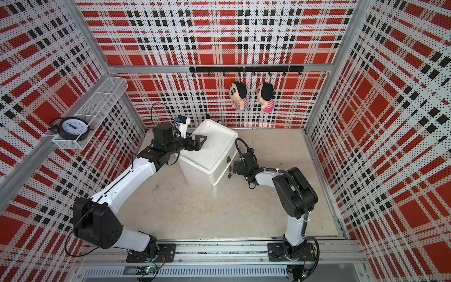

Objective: Take the microphone out of the drawer
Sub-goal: Adjust the storage box at the center of the board.

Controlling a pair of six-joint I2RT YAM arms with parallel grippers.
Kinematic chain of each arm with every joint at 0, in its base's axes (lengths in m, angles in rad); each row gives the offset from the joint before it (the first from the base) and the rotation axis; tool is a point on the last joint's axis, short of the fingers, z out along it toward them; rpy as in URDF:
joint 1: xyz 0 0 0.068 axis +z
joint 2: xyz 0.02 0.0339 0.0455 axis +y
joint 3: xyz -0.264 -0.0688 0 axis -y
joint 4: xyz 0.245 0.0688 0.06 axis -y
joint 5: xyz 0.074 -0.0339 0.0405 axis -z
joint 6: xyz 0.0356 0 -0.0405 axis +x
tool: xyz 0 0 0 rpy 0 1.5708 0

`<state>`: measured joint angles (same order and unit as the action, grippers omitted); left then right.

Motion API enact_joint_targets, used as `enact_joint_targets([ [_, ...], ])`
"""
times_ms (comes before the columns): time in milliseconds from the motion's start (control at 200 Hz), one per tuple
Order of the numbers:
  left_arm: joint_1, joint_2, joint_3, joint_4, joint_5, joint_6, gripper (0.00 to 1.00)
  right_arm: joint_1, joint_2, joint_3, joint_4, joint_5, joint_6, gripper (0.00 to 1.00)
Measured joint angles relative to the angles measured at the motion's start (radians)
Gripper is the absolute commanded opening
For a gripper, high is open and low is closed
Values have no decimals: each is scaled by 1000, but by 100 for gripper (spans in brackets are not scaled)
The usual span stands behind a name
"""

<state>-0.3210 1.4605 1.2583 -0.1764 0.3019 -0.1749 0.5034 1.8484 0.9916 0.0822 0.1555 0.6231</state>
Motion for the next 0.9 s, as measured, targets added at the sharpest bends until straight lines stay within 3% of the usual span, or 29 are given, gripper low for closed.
enact_joint_targets([
  [521,15,-60,-57,5,-9,-10,98,51,3,92,-114,110,21,100],
  [902,115,-66,-84,39,51,-38,98,-92,-220,-90,-4,-304,-100,100],
])
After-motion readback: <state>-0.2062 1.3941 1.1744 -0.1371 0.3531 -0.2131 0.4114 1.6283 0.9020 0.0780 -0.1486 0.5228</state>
